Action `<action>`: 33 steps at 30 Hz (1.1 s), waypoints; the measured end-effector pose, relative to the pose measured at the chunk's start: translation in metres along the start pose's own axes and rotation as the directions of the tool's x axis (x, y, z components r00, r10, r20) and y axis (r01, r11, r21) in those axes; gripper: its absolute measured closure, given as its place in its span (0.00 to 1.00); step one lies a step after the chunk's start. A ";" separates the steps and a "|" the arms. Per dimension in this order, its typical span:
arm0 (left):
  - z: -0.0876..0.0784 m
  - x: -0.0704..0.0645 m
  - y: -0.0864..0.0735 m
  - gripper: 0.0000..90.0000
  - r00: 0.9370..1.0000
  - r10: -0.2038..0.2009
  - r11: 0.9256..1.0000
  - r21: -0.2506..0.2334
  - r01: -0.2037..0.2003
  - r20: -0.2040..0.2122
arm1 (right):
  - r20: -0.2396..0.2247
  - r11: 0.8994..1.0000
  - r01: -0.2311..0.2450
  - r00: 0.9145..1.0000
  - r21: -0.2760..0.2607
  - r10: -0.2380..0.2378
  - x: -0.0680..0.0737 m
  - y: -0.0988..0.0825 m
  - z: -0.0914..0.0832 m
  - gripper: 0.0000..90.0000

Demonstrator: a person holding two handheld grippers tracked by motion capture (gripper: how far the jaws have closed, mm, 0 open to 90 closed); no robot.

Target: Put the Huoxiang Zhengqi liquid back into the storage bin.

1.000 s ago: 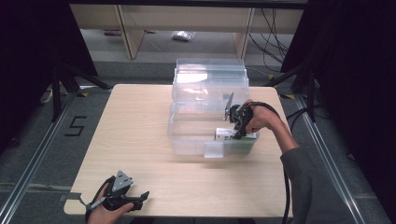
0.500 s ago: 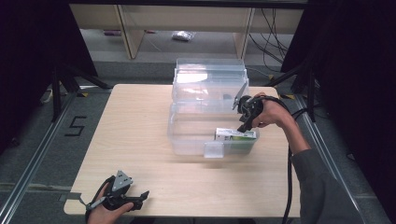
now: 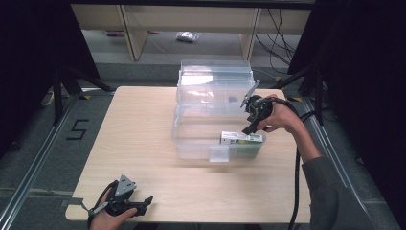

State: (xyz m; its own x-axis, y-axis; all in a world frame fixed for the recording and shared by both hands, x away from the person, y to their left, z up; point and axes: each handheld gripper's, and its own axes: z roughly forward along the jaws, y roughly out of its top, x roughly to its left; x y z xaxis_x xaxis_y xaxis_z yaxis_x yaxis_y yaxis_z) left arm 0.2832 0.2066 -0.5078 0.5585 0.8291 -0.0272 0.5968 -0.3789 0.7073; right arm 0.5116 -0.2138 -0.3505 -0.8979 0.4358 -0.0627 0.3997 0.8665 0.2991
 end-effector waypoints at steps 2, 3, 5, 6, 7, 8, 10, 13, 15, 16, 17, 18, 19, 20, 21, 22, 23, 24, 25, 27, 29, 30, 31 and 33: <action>-0.002 0.001 0.000 0.19 1.000 0.022 1.000 0.017 -0.022 0.008 | 0.003 1.000 -0.026 1.000 -0.011 0.026 0.001 0.000 -0.001 0.42; -0.002 0.001 0.000 0.19 1.000 0.022 1.000 0.013 -0.022 0.006 | 0.006 0.999 -0.028 1.000 -0.023 0.028 0.001 -0.001 -0.001 0.42; -0.002 0.001 0.000 0.19 1.000 0.024 1.000 0.019 -0.024 0.008 | 0.015 0.999 -0.040 0.999 -0.030 0.040 0.002 -0.001 -0.001 0.38; -0.002 0.001 0.000 0.19 1.000 0.024 1.000 0.019 -0.024 0.008 | 0.015 0.999 -0.040 0.999 -0.030 0.040 0.002 -0.001 -0.001 0.38; -0.002 0.001 0.000 0.19 1.000 0.022 1.000 0.013 -0.022 0.001 | 0.021 0.999 -0.038 0.999 -0.034 0.039 0.002 -0.001 -0.001 0.38; -0.002 0.002 0.001 0.19 1.000 0.023 1.000 0.020 -0.024 0.007 | 0.026 0.998 -0.055 0.998 -0.043 0.057 0.003 -0.002 -0.002 0.38; -0.002 0.002 0.001 0.19 1.000 0.026 0.999 0.018 -0.027 0.009 | 0.032 0.995 -0.071 0.997 -0.067 0.074 0.004 -0.002 -0.004 0.37; -0.002 0.002 0.000 0.19 1.000 0.022 1.000 0.019 -0.022 0.007 | 0.024 0.988 -0.107 0.994 -0.109 0.110 0.006 -0.003 -0.007 0.35; -0.001 0.002 0.000 0.19 1.000 0.026 0.999 0.018 -0.026 0.008 | 0.040 0.983 -0.137 0.989 -0.126 0.143 0.008 -0.003 -0.008 0.33; -0.001 0.001 0.000 0.19 1.000 0.026 1.000 0.013 -0.026 0.004 | 0.041 0.981 -0.143 0.988 -0.134 0.149 0.010 -0.003 -0.008 0.32; -0.001 0.001 0.000 0.19 1.000 0.025 1.000 0.011 -0.025 0.001 | 0.042 0.981 -0.137 0.989 -0.140 0.144 0.010 -0.003 -0.008 0.32; -0.002 0.002 0.000 0.19 1.000 0.025 0.999 0.020 -0.025 0.008 | 0.044 0.978 -0.142 0.988 -0.150 0.150 0.011 -0.003 -0.009 0.32; -0.001 0.002 0.000 0.19 1.000 0.021 1.000 0.016 -0.021 0.006 | 0.048 0.975 -0.155 0.985 -0.162 0.165 0.013 -0.003 -0.009 0.30; -0.001 0.002 0.000 0.19 1.000 0.023 1.000 0.011 -0.023 0.002 | 0.046 0.973 -0.158 0.985 -0.170 0.168 0.013 -0.003 -0.009 0.30; -0.001 0.002 0.000 0.19 1.000 0.023 1.000 0.017 -0.023 0.006 | 0.047 0.972 -0.153 0.985 -0.177 0.164 0.012 -0.003 -0.009 0.30; -0.002 0.002 0.000 0.19 1.000 0.023 1.000 0.019 -0.023 0.007 | 0.050 0.969 -0.161 0.984 -0.188 0.173 0.013 -0.003 -0.010 0.29; -0.002 0.002 0.000 0.19 1.000 0.024 1.000 0.019 -0.024 0.005 | 0.042 0.966 -0.173 0.982 -0.194 0.185 0.014 -0.004 -0.010 0.29; -0.002 0.002 0.001 0.19 1.000 0.027 0.999 0.021 -0.027 0.002 | 0.037 0.962 -0.180 0.981 -0.203 0.192 0.014 -0.005 -0.011 0.29; -0.002 0.002 0.001 0.19 1.000 0.025 1.000 0.018 -0.025 0.002 | 0.039 0.960 -0.189 0.979 -0.208 0.201 0.015 -0.005 -0.010 0.29; -0.001 0.002 0.000 0.19 1.000 0.026 0.999 0.018 -0.026 0.008 | 0.046 0.954 -0.211 0.973 -0.213 0.225 0.015 -0.007 -0.011 0.28; -0.002 0.002 0.000 0.19 1.000 0.025 1.000 0.018 -0.025 0.007 | 0.044 0.948 -0.234 0.968 -0.218 0.249 0.017 -0.009 -0.012 0.28; -0.002 0.002 0.001 0.19 1.000 0.024 1.000 0.017 -0.024 0.006 | 0.044 0.948 -0.234 0.968 -0.218 0.249 0.017 -0.009 -0.012 0.28; -0.002 0.002 0.001 0.19 1.000 0.023 1.000 0.019 -0.023 0.009 | 0.048 0.947 -0.218 0.971 -0.235 0.235 0.017 -0.010 -0.012 0.28; -0.001 0.002 0.000 0.19 1.000 0.024 1.000 0.017 -0.024 0.006 | 0.050 0.947 -0.215 0.971 -0.238 0.233 0.019 -0.010 -0.013 0.28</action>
State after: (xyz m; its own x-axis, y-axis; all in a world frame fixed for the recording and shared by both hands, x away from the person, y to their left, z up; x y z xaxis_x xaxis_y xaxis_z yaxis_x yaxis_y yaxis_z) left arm 0.2837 0.2085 -0.5066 0.5759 0.8174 -0.0143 0.5932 -0.4057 0.6954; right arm 0.4884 -0.2177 -0.3425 -0.7695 0.6374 -0.0390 0.5276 0.6690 0.5236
